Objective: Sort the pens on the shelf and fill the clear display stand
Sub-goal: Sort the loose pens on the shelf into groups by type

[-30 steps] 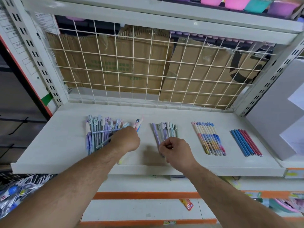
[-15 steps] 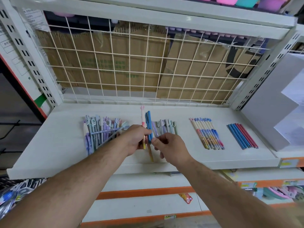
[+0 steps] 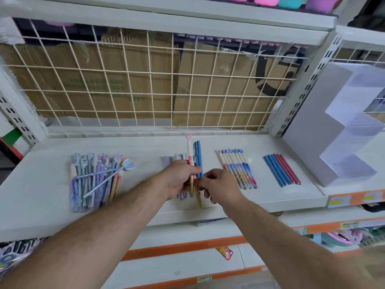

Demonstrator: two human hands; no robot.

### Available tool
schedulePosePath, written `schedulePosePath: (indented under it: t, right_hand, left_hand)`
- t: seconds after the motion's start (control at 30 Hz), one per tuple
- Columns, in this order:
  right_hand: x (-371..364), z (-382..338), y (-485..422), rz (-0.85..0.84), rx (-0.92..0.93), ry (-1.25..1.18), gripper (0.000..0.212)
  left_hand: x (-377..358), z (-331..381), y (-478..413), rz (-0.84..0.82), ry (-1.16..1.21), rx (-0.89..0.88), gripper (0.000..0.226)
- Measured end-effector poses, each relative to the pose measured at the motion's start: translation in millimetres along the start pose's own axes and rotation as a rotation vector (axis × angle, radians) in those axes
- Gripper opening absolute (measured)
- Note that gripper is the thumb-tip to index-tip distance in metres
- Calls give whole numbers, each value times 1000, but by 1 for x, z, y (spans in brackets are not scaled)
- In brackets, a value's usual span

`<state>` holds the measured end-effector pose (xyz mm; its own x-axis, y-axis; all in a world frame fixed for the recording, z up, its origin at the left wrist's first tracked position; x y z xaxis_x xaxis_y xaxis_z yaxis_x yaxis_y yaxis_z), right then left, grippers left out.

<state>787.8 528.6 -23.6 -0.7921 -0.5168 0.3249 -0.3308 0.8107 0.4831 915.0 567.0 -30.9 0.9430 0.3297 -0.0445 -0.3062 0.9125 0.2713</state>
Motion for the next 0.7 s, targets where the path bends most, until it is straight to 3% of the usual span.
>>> schedulePosePath:
  t: [0.27, 0.47, 0.7]
  right_hand:
    - [105, 35, -34, 91, -62, 38, 18]
    - [174, 60, -63, 220, -67, 202, 6]
    - [211, 71, -76, 294, -48, 438, 7]
  left_hand:
    - [-88, 4, -37, 50, -39, 23, 10]
    - [-134, 4, -55, 75, -13, 27, 13]
    - [-167, 0, -61, 51, 29, 61, 10]
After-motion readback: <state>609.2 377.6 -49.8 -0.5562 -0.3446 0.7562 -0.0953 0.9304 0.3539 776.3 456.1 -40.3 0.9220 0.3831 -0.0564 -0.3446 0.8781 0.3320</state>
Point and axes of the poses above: each hand's wrist, its own y-axis away from the middle knuckle, its own x-axis out of the back of the hand, z = x × y, the point moved 6 cm from there along -y, towards the middle knuckle, and after that the axes turned 12 degrees about -x, right-handed, at the moved point
